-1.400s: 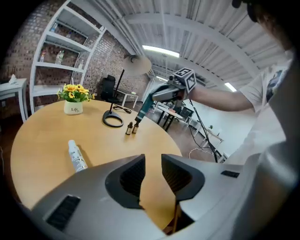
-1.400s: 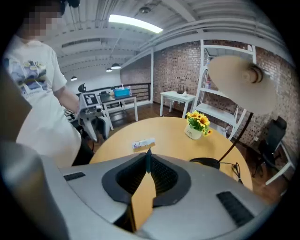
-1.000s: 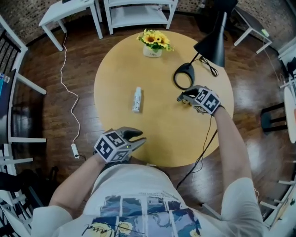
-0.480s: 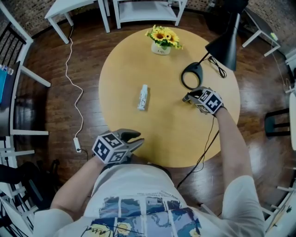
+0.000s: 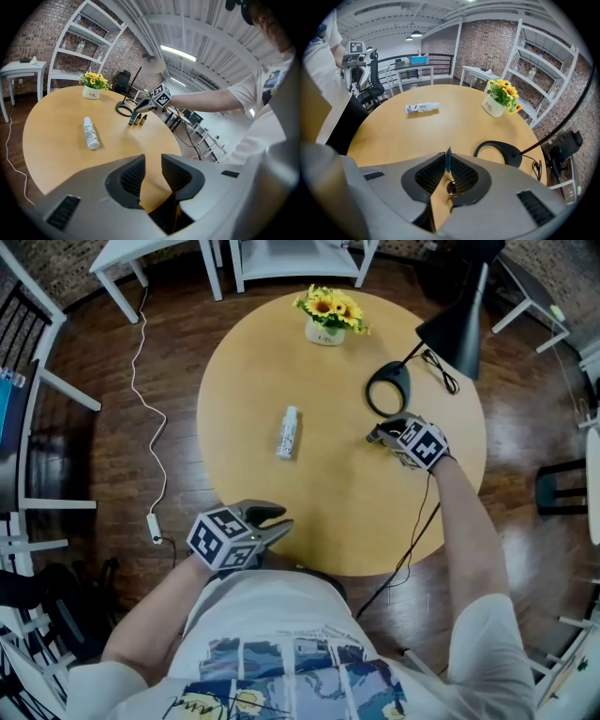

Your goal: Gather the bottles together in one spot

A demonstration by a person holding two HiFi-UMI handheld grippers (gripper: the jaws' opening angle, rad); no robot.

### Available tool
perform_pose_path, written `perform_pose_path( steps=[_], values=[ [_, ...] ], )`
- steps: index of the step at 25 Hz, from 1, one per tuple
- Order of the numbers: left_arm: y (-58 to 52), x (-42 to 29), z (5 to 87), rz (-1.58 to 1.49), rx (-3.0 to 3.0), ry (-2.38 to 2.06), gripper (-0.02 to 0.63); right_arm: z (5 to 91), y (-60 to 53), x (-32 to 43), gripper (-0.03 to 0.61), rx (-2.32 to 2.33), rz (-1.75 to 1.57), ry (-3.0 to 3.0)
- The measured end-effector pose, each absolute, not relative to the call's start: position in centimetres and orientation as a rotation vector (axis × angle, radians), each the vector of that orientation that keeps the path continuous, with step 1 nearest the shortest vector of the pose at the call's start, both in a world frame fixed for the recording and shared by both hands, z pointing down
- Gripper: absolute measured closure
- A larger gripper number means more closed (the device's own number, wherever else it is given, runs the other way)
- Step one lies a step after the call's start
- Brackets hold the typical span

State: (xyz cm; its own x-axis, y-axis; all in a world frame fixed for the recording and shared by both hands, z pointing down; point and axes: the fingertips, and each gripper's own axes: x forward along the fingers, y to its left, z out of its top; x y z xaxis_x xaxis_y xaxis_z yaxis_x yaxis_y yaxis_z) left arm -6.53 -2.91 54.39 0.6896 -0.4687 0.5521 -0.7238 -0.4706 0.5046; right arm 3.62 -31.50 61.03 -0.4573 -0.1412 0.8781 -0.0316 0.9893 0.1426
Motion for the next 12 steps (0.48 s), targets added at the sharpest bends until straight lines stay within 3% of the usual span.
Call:
perform_pose_path(
  steps=[12],
  values=[
    [-2.73, -6.35, 54.48, 0.432, 2.148, -0.902, 0.503, 61.01, -32.17, 3.42, 0.512, 0.173, -0.124, -2.062]
  ],
)
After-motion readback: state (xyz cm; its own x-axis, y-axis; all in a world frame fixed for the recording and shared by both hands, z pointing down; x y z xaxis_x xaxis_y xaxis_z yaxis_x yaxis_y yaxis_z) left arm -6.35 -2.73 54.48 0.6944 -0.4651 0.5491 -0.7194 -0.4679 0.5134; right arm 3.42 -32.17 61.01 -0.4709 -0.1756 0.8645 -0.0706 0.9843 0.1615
